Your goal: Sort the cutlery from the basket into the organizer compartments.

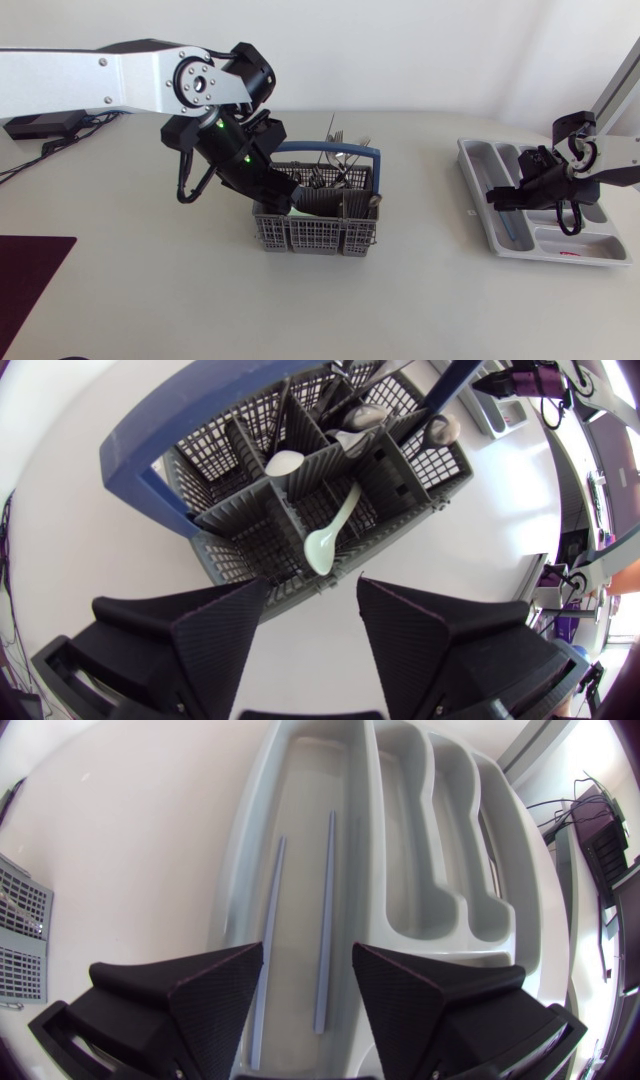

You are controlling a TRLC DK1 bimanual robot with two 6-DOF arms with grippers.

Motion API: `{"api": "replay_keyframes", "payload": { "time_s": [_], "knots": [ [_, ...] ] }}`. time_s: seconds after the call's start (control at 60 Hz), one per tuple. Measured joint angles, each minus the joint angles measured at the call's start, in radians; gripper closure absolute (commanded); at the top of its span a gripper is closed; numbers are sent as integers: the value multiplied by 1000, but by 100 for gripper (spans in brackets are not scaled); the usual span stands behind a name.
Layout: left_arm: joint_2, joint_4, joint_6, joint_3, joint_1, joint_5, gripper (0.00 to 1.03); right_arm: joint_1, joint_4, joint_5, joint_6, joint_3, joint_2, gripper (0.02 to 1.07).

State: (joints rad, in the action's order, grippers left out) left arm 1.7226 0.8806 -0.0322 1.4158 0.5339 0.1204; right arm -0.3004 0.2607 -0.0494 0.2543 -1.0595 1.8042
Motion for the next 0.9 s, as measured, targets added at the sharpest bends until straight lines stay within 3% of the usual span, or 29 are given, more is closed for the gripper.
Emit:
{"api": "replay_keyframes", "payload": {
  "time_s": [0.383, 0.633, 0.9],
  "knots": [
    [53, -75, 41, 0, 6, -25, 56, 24, -25, 2, 0, 71, -88, 32],
    [59, -97, 59, 0, 6, -26, 80, 25, -29, 2, 0, 95, -110, 32],
    [59, -97, 59, 0, 13, -25, 87, 30, -33, 2, 0, 100, -129, 32]
  ]
}}
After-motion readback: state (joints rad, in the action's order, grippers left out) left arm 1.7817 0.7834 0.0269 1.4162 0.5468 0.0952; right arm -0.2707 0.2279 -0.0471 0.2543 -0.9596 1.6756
